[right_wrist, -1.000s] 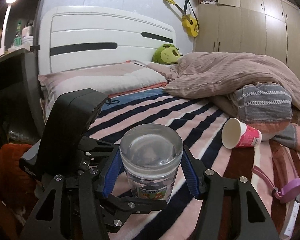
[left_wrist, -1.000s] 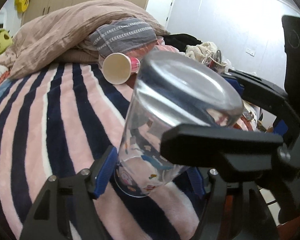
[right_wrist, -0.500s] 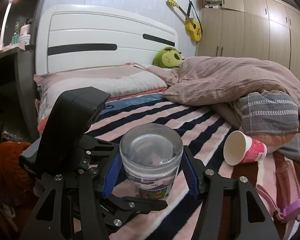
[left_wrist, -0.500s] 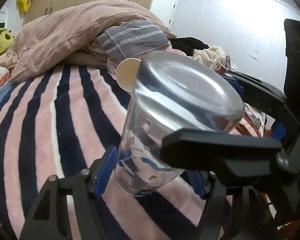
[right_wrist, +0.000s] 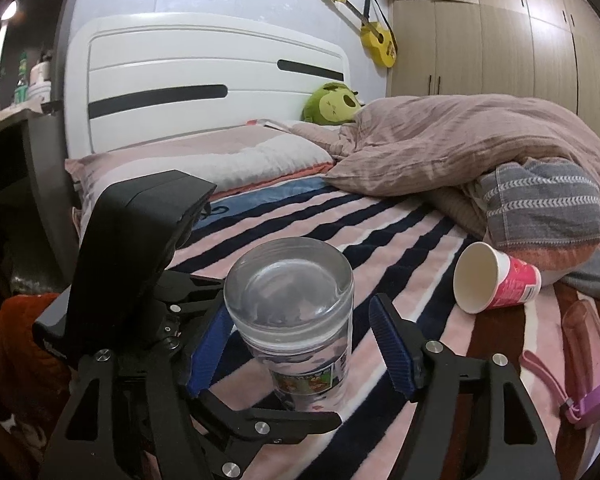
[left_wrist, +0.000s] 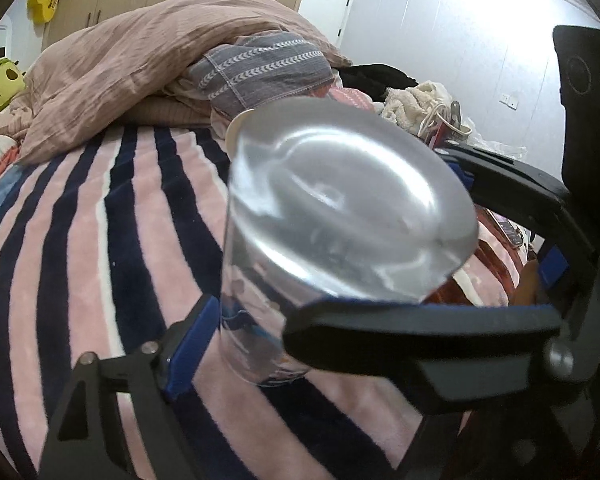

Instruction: Flip cup upside down

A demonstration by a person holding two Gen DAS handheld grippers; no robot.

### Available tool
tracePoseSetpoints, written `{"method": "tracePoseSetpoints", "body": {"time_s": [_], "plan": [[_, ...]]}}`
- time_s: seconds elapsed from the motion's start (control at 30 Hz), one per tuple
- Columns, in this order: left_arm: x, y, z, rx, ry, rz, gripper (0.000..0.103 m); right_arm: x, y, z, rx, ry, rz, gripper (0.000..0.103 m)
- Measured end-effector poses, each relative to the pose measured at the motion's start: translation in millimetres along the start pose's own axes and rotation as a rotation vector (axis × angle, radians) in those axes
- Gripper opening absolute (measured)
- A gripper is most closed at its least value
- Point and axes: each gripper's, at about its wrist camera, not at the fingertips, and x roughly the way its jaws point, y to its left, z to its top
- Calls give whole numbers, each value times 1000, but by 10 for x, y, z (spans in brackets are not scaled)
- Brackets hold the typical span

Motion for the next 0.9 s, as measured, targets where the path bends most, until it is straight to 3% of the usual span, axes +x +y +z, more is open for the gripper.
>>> {"method": "tracePoseSetpoints", "body": {"time_s": [0.2, 0.33, 0.4, 0.43, 0.57, 0.73, 0.83, 0.9], "plan": [[-71, 12, 4, -7, -8, -4, 83, 7, -40, 17, 23, 16, 14, 68], [-204, -16, 2, -14, -10, 5, 93, -45, -77, 58, 73, 8, 40, 69], [-324, -43, 10, -19, -16, 18, 93, -129, -71, 107, 91, -15, 46, 76], [-399, -59, 24, -25, -19, 32, 93, -182, -68, 147, 100, -27, 44, 82], [-749, -127, 80, -49, -49, 115, 102, -439, -50, 301, 141, -74, 10, 83], [-1186, -224, 109, -111, -86, 218, 102, -862, 61, 392, 166, -127, -73, 95], [-1326, -263, 95, -137, -105, 291, 102, -1042, 155, 382, 170, -126, -125, 97], [-1346, -230, 46, -164, -129, 325, 102, -1052, 182, 339, 183, -101, -135, 103]]}}
